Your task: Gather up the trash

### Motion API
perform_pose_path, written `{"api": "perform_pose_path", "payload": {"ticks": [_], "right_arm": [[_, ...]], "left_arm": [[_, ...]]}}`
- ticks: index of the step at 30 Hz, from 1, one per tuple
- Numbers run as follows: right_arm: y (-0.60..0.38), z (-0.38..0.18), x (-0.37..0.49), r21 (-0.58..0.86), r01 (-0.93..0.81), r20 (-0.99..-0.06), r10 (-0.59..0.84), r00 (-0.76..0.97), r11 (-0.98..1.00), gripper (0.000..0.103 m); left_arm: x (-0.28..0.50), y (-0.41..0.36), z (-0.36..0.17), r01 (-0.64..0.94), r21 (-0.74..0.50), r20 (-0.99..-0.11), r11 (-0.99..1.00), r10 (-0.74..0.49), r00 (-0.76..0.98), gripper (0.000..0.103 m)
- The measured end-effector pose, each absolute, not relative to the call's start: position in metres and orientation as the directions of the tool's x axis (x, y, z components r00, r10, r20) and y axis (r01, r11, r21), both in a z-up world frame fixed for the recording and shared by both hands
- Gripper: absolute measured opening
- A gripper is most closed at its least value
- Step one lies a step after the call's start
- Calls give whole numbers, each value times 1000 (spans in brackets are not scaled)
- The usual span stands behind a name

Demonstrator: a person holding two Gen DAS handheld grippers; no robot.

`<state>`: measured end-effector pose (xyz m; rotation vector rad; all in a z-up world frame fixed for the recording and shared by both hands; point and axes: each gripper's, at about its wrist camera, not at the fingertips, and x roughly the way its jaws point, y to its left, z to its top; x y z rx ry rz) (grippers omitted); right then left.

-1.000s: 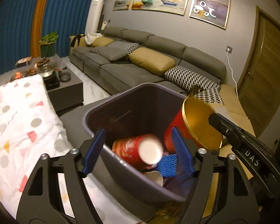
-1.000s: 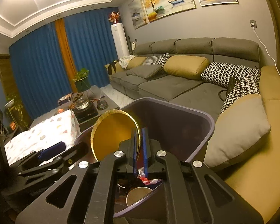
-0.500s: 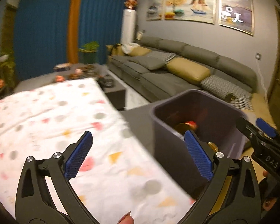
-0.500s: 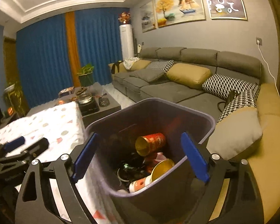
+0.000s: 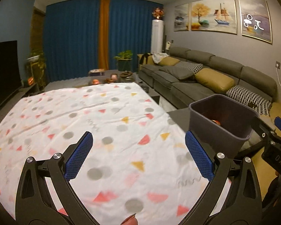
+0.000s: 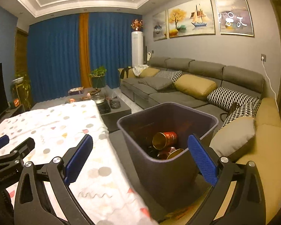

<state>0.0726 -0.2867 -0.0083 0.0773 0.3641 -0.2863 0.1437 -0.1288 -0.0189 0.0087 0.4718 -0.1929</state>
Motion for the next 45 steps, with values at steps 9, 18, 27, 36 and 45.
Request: {"api": "perform_pose_path", "payload": {"ticks": [9,18,27,36,45], "right_arm": [[-240,4,26,19,253,-324,-233,917,967,97],[-211,8,-2,16,234,-308,-218,926,972,97],[-204,6,-15,-3,224,-305,-215,928,975,97],[-205,6,-19,7,219,-299,-207,931,976,97],[-205,5,-19,7,221,-299,-209,931,975,97]], "left_arm": [[94,-95,-9,165,-42,-435,985,-167,885,97],[70,-72,-3,146,-51,-426,988,-154,891,97],[58,-65,3,134,-61,-413,989,-147,899,97],[54,-64,6,132,-66,-409,989,-148,900,97],[51,-63,7,131,-70,-402,989,-148,904,97]]}}
